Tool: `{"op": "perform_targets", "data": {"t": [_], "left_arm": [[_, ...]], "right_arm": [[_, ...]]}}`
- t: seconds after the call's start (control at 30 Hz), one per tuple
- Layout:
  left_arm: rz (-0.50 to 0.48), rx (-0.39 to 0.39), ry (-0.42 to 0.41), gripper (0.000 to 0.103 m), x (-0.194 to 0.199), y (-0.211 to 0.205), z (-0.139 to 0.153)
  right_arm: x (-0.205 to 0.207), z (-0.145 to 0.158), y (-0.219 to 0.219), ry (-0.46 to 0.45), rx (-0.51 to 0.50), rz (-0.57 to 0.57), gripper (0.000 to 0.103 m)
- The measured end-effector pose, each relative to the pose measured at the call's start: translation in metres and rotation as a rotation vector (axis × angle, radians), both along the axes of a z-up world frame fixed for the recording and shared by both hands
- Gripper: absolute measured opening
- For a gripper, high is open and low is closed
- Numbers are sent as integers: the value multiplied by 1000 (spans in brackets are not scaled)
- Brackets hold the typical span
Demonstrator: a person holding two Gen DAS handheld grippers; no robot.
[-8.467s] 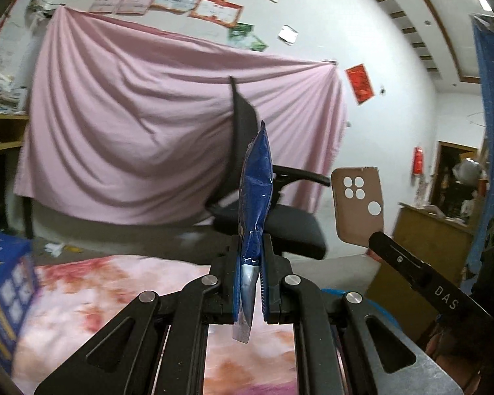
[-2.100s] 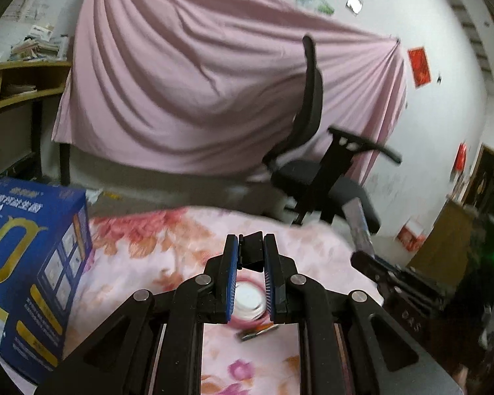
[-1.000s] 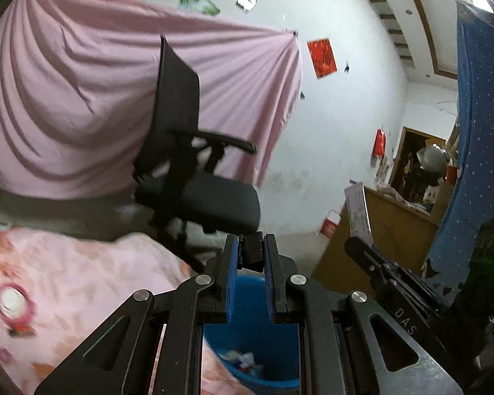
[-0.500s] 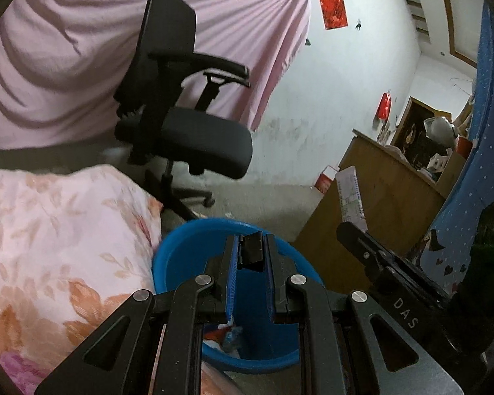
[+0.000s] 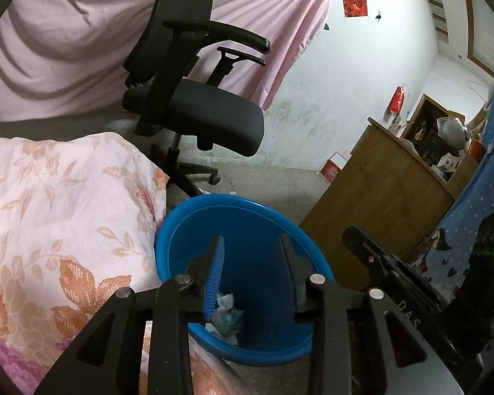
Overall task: Collect trash
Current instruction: 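Carry both items over the blue bucket and open both tools, then move both tools back over the bed toward the tape roll and battery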
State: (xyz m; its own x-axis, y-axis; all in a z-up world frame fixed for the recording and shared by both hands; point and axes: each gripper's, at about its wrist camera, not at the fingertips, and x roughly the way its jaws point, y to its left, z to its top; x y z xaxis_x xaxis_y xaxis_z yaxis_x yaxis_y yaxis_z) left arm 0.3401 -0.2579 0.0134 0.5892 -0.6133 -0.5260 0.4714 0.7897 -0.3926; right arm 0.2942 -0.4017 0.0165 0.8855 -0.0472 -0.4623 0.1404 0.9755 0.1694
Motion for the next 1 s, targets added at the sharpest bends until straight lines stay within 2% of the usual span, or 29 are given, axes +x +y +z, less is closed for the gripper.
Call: {"op": "perform_targets", "data": {"t": [0.1,0.27,0.33,0.4,0.57,0.67,0.73,0.8,0.9,1.0], "left_arm": [[7,8,1,35,-1,1,1],[20,26,-26,39,-4,6,6],[34,30,-46,44,-7,11,9],[51,20,-66,47,-9,21,15],[104,31,-131,54,-15,47,31],[142,50,-176,61,-19,65,40],[176,53,-201,75,-21,80,46],[211,39,-234,80,-24,98,52],[263,28,-281,86,-28,125,59],[328,31,-349,100,-36,150,66]], "right_arm": [[0,0,-1,-2,1,0,44],[-2,3,2,-22,-5,3,46],[-4,5,5,-37,-7,5,51],[-6,8,8,-54,-11,9,59],[-10,19,21,-113,-27,24,69],[-12,24,32,-141,-36,38,75],[-13,28,40,-163,-44,49,83],[-14,31,48,-181,-48,58,91],[-15,38,63,-219,-58,81,92],[-18,43,78,-258,-67,99,100]]}}
